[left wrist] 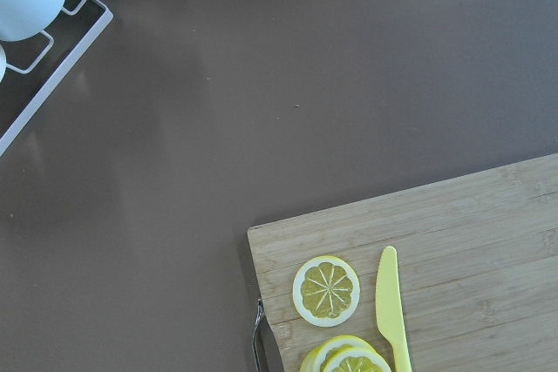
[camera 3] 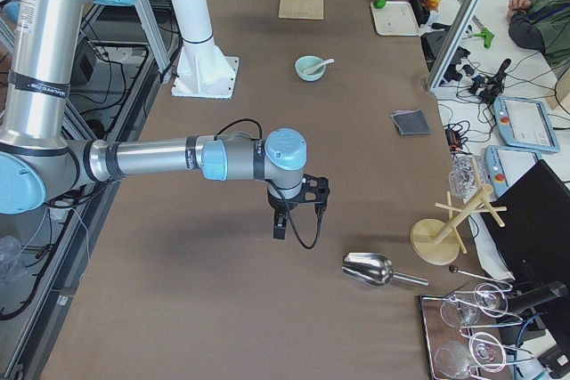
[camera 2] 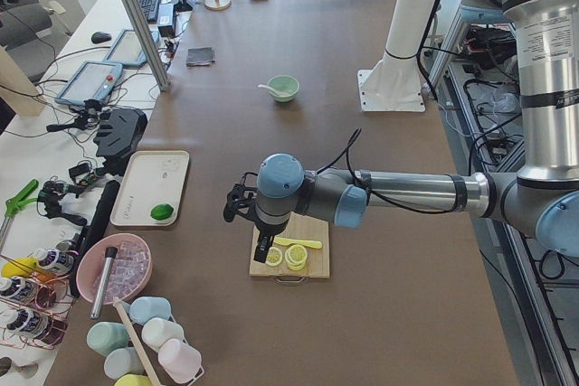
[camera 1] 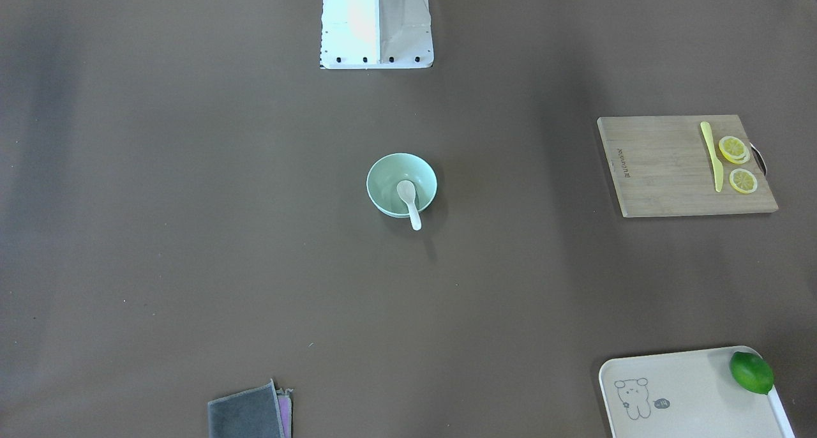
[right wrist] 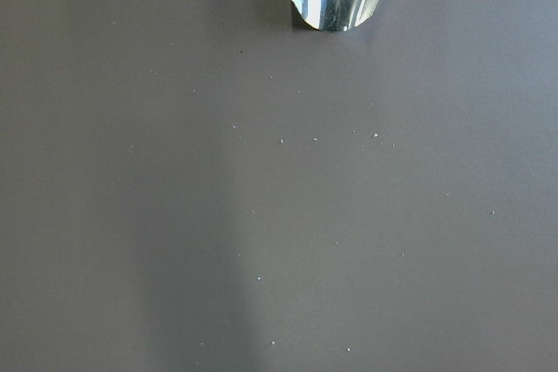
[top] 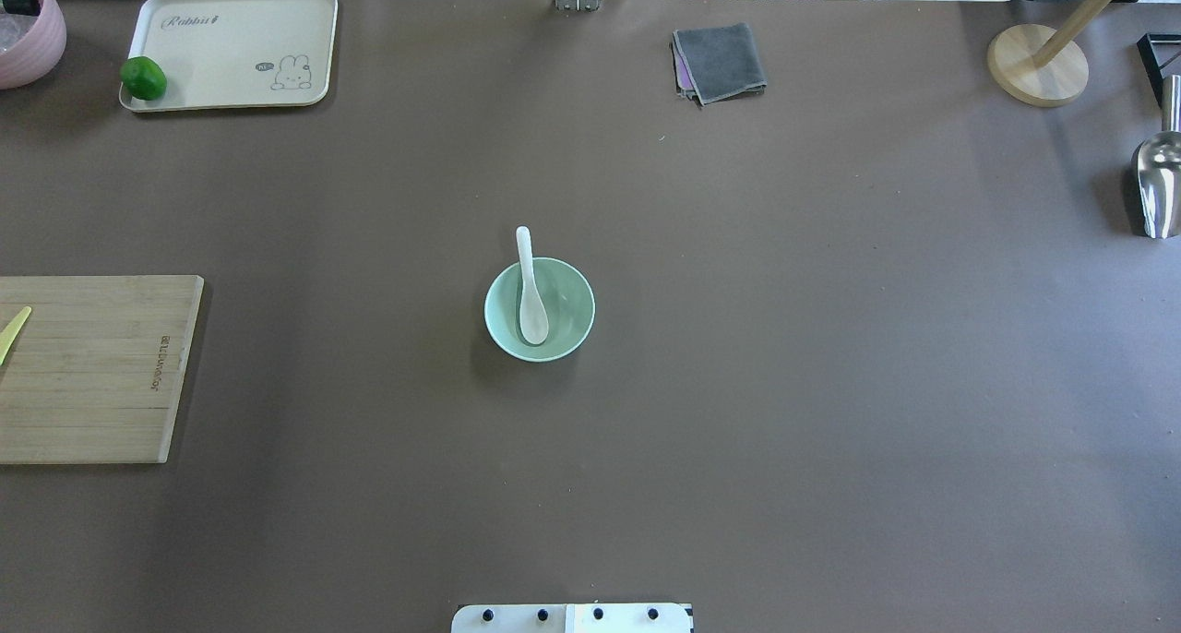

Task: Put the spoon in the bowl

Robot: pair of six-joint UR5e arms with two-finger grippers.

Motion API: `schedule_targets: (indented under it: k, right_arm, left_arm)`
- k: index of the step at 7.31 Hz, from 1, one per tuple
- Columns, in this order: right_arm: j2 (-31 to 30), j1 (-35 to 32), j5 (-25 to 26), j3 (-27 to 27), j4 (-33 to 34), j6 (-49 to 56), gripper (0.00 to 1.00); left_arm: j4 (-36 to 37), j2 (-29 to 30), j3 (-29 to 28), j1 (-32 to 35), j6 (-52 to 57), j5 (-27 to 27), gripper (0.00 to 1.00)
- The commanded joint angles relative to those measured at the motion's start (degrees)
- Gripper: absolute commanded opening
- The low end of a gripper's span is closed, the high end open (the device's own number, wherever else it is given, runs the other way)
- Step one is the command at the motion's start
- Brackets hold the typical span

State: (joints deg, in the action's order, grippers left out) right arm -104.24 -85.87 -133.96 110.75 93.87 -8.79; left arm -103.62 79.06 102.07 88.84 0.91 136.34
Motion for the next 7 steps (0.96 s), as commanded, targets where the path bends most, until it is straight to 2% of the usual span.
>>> schedule_targets:
  k: [1, 7]
  right_arm:
    - [0.0, 0.0, -0.07, -0.1, 0.0, 0.0, 1.0]
    - [0.0, 0.09, -0.34, -0.1, 0.0, 0.0, 1.0]
  left_arm:
    - [0.0, -0.05, -0.03, 0.02, -0.03, 0.07, 0.98]
    - [-1.5, -2.16, 0.67, 0.02, 0.06, 0.33, 0.98]
